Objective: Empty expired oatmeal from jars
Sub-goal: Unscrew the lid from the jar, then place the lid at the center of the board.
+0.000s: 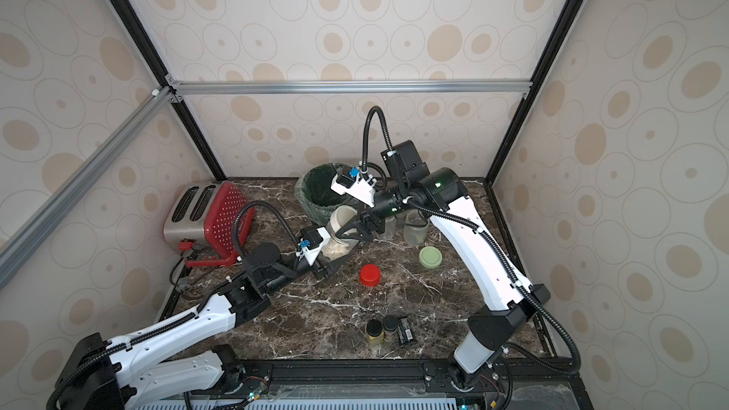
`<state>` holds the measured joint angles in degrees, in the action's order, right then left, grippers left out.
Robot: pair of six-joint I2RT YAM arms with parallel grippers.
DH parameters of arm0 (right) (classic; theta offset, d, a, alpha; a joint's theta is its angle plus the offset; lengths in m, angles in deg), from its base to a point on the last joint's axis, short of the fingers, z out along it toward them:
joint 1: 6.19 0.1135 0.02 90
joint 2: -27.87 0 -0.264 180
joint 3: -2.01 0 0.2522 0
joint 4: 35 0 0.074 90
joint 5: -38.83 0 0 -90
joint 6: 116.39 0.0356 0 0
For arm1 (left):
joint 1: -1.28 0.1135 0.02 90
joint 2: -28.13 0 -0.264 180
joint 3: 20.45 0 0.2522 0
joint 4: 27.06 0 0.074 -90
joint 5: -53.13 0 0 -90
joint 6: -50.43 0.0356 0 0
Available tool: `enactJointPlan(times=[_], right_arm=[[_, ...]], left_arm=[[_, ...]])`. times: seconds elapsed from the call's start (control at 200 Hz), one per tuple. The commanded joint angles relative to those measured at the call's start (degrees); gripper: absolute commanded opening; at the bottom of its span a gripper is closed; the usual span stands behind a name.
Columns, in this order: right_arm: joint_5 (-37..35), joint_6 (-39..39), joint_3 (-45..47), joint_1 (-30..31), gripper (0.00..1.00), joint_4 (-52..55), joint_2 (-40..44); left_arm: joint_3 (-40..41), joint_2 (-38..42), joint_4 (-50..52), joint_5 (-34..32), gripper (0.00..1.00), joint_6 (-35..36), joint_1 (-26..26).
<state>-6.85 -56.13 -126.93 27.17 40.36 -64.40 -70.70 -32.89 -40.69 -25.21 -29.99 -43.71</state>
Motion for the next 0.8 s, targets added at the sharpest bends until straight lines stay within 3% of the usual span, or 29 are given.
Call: enactJointPlan(times=[0.0, 0.14, 0.356, 0.531, 0.791], right_arm=[[-5.14, 6.65, -0.3, -0.23, 0.46, -4.01, 2.59], [-14.62, 23.52, 6.49, -2.0, 0.46, -8.18, 7.09], [-27.21, 41.98, 27.4, -6.96, 0.45, -15.01, 17.43], [-33.19, 47.78, 45.72, -8.1, 0.45, -21.14, 22.56], [-37.5, 51.81, 59.63, -9.52, 0.4, -30.82, 19.39]], left_arm=[[-0.8, 2.63, -3.14, -0.41, 0.0, -0.53, 0.26], [-0.59, 4.94, -0.6, -1.46, 0.0, -1.18, 0.26], [-0.08, 6.02, 0.17, -3.78, 0.0, -2.67, 0.26], [0.24, 5.97, 0.95, -3.63, 0.0, -3.71, 0.26], [0.72, 7.01, 2.19, -4.69, 0.0, -3.56, 0.26]])
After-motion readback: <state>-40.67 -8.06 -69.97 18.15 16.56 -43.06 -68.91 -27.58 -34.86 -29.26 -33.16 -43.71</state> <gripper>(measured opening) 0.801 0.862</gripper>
